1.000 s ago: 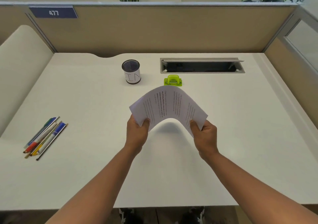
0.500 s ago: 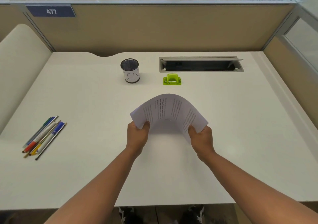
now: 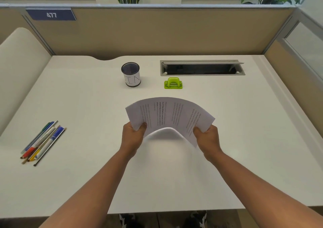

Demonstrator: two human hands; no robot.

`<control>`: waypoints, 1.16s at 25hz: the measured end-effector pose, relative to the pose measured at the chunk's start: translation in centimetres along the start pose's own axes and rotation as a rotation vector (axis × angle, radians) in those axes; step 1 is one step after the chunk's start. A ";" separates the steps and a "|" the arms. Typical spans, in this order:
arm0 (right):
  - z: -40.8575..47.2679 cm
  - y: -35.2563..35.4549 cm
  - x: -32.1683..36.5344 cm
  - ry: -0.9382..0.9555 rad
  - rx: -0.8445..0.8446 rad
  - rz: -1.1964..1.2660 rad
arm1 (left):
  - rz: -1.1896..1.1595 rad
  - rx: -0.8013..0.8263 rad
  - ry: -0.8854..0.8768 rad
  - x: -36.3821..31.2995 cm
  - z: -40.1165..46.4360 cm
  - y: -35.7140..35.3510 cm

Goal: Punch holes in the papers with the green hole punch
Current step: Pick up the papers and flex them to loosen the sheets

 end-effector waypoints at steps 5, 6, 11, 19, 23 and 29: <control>2.4 1.9 4.2 0.104 0.094 0.037 | -0.055 0.129 0.086 -0.9 1.6 0.9; 2.9 2.3 4.8 0.121 0.080 0.036 | -0.086 0.154 0.103 -1.1 1.8 0.7; 2.6 2.5 2.5 -0.111 -0.103 0.140 | -0.292 0.118 0.190 -1.3 2.0 -1.0; 0.1 -4.7 2.1 -0.342 0.126 0.796 | -0.589 0.044 0.289 -0.3 1.1 -5.6; 1.4 -5.6 3.2 -0.353 0.042 0.842 | -0.652 0.018 0.321 0.0 1.2 -6.8; 3.1 -4.5 2.9 -0.299 -0.016 0.678 | -0.673 0.037 0.380 1.1 1.2 -8.3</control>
Point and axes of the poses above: each hand's wrist, its own z-axis towards the middle knuckle, its own y-axis out of the back of the hand, x = y × z, the point moved 7 cm from there along z, towards the middle knuckle, and after that the axes turned 4 degrees about -z, right-handed, at the moved point
